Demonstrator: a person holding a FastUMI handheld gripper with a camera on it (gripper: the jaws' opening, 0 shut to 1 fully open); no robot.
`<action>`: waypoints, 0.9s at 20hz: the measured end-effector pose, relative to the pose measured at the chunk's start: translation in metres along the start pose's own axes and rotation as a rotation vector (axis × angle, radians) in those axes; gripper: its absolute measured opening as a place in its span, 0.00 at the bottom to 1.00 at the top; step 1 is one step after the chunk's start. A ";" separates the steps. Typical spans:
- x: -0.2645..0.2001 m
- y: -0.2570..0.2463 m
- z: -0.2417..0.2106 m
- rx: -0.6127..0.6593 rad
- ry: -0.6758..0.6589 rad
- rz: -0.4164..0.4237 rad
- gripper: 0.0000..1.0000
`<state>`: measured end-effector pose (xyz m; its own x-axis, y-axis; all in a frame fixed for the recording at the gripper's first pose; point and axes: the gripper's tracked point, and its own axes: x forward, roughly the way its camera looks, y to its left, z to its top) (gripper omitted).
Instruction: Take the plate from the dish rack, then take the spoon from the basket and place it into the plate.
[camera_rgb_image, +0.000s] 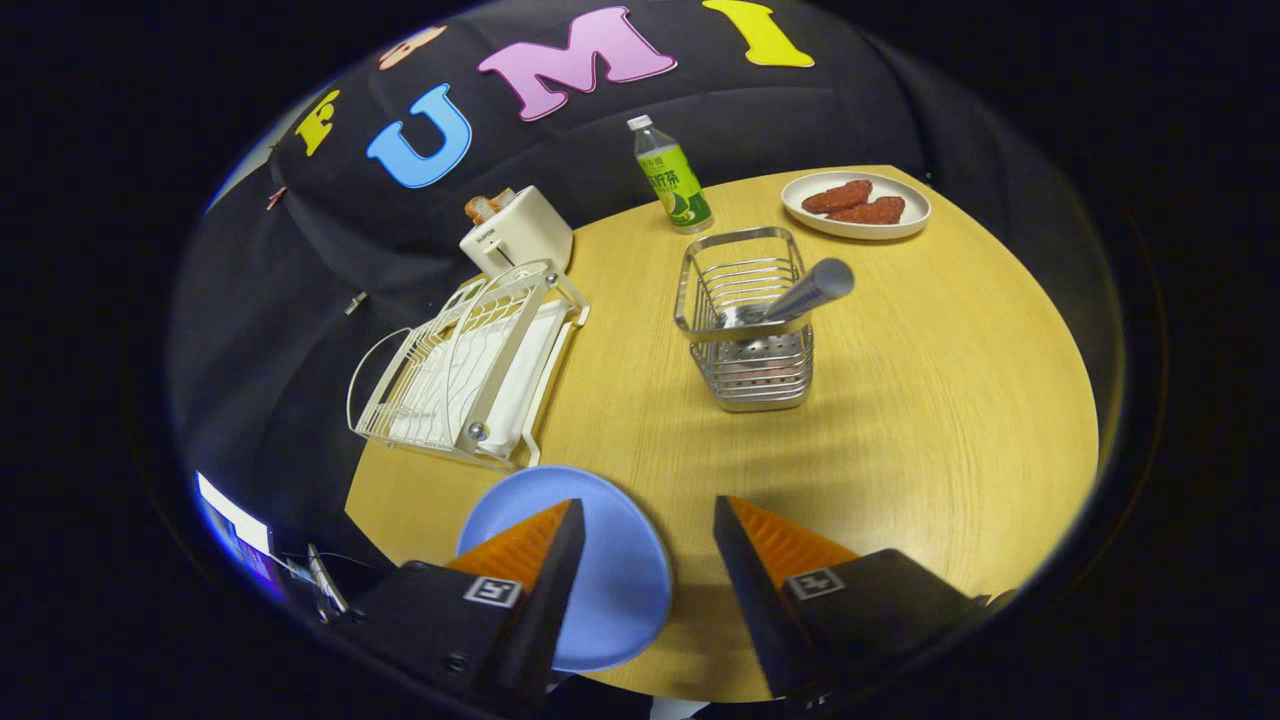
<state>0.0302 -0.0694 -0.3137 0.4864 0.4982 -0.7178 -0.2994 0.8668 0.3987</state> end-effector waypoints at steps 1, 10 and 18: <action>-0.002 -0.009 0.003 -0.027 -0.025 -0.025 0.95; -0.033 -0.042 0.095 -0.282 -0.445 -0.157 0.98; 0.007 -0.038 0.123 -0.458 -0.551 -0.122 0.95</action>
<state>0.1457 -0.0962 -0.2639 0.8450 0.4410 -0.3024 -0.4713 0.8814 -0.0316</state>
